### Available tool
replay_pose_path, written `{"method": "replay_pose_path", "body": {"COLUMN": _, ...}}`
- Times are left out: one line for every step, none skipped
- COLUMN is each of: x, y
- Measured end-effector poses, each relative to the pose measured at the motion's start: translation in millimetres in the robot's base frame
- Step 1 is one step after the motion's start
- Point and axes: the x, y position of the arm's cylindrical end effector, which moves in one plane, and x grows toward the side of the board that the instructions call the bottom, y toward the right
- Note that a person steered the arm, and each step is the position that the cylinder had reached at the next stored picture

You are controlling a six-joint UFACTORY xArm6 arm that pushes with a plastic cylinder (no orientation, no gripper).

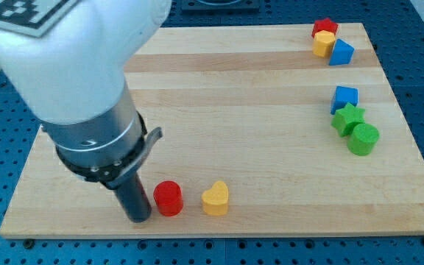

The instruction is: Point your arm towards top center

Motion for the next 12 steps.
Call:
{"method": "replay_pose_path", "body": {"x": -0.6, "y": 20.4}}
{"method": "replay_pose_path", "body": {"x": -2.5, "y": 24.8}}
{"method": "replay_pose_path", "body": {"x": -2.5, "y": 11.9}}
{"method": "replay_pose_path", "body": {"x": -2.5, "y": 7.9}}
{"method": "replay_pose_path", "body": {"x": -16.8, "y": -25.1}}
{"method": "replay_pose_path", "body": {"x": -77.8, "y": -63.3}}
{"method": "replay_pose_path", "body": {"x": -136.2, "y": -70.0}}
{"method": "replay_pose_path", "body": {"x": -141.6, "y": -70.0}}
{"method": "replay_pose_path", "body": {"x": -159.3, "y": -70.0}}
{"method": "replay_pose_path", "body": {"x": -234.2, "y": -58.0}}
{"method": "replay_pose_path", "body": {"x": -302.2, "y": -14.4}}
{"method": "replay_pose_path", "body": {"x": -358.8, "y": 53.7}}
